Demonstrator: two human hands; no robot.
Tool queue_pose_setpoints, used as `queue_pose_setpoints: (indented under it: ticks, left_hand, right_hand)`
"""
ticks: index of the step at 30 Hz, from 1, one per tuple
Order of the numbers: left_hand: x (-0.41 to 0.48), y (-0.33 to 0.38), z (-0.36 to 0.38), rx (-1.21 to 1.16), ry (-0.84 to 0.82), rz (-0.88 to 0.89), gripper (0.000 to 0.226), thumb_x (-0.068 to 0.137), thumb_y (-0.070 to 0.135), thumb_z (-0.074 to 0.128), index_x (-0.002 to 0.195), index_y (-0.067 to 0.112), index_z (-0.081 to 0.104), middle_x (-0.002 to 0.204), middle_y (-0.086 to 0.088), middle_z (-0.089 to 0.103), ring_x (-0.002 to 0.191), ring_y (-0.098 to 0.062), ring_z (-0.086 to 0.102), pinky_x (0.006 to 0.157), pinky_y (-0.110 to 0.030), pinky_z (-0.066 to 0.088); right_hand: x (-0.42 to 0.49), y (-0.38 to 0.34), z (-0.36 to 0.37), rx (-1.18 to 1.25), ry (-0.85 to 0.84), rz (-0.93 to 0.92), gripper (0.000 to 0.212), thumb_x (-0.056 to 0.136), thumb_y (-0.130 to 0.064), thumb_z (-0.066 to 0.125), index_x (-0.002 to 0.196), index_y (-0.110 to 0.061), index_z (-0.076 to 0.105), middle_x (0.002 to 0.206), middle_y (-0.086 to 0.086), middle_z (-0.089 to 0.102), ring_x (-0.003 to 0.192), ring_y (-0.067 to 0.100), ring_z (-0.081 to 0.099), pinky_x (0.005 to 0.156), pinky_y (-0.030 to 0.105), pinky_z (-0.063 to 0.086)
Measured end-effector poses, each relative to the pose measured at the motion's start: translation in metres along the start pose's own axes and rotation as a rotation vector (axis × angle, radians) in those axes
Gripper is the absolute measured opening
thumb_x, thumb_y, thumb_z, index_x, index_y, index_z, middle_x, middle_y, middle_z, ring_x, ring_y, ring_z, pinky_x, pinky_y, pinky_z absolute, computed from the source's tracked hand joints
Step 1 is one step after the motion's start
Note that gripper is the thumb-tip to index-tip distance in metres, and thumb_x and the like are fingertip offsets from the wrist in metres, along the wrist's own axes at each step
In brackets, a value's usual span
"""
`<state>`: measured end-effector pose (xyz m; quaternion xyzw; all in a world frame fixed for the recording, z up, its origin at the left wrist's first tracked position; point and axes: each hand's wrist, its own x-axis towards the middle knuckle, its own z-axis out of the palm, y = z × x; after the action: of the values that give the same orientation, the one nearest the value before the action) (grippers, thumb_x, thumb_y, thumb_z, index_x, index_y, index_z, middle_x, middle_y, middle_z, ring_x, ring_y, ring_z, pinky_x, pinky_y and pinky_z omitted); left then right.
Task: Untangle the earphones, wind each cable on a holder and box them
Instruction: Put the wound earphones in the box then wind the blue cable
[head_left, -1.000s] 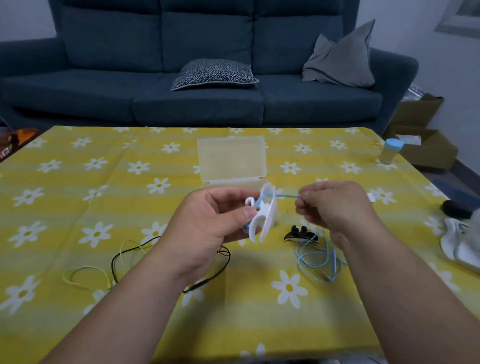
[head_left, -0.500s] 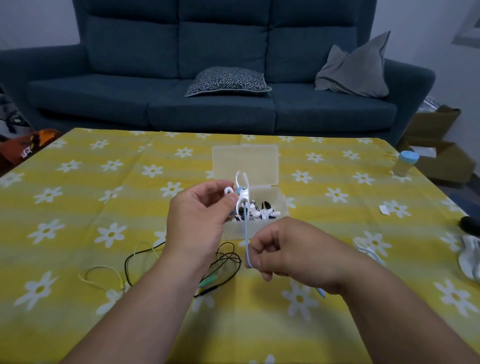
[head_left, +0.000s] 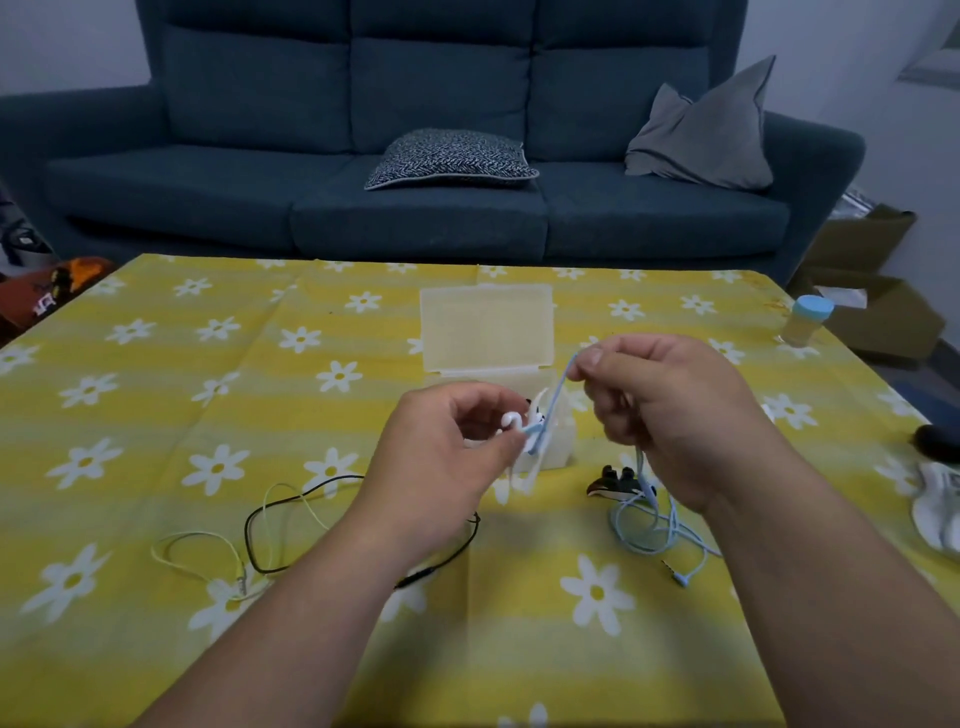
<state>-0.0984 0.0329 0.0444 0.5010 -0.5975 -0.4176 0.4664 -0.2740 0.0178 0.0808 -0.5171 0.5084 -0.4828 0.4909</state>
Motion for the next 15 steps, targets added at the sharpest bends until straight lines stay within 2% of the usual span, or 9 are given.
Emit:
queue_pose_setpoints:
  ticks: [4, 9, 12, 15]
  left_hand:
    - [-0.003, 0.002, 0.003, -0.161, -0.110, -0.038, 0.020, 0.082, -0.008, 0.070, 0.093, 0.009, 0.074, 0.091, -0.013, 0.074, 0.078, -0.020, 0.068, 0.078, -0.039, 0.058]
    - [-0.005, 0.006, 0.002, -0.328, -0.126, -0.041, 0.022, 0.084, -0.011, 0.066, 0.093, 0.007, 0.074, 0.094, -0.018, 0.074, 0.081, -0.025, 0.070, 0.077, -0.040, 0.059]
    - [-0.002, 0.008, 0.002, -0.396, -0.021, -0.052, 0.023, 0.085, -0.009, 0.064, 0.091, 0.010, 0.074, 0.088, -0.011, 0.075, 0.078, -0.022, 0.070, 0.078, -0.040, 0.059]
    - [0.003, 0.005, -0.001, -0.399, 0.140, -0.055, 0.022, 0.085, -0.007, 0.065, 0.092, 0.011, 0.073, 0.086, -0.011, 0.075, 0.077, -0.022, 0.069, 0.080, -0.040, 0.058]
  right_hand:
    - [0.005, 0.007, -0.007, -0.134, 0.116, -0.007, 0.025, 0.092, -0.011, 0.064, 0.068, -0.011, 0.068, 0.052, 0.001, 0.042, 0.046, 0.013, 0.030, 0.045, 0.023, 0.026]
    - [0.007, 0.016, -0.008, -0.273, 0.148, 0.025, 0.023, 0.090, -0.018, 0.069, 0.068, -0.011, 0.069, 0.049, -0.007, 0.043, 0.044, 0.009, 0.033, 0.051, 0.027, 0.028]
    - [0.003, 0.023, -0.001, -0.411, 0.012, 0.100, 0.022, 0.091, -0.019, 0.066, 0.073, -0.010, 0.073, 0.047, -0.008, 0.043, 0.042, 0.009, 0.032, 0.049, 0.025, 0.026]
    - [-0.004, 0.027, 0.010, -0.460, -0.266, 0.168, 0.026, 0.097, -0.019, 0.057, 0.080, -0.011, 0.076, 0.051, -0.006, 0.049, 0.045, 0.010, 0.035, 0.050, 0.026, 0.028]
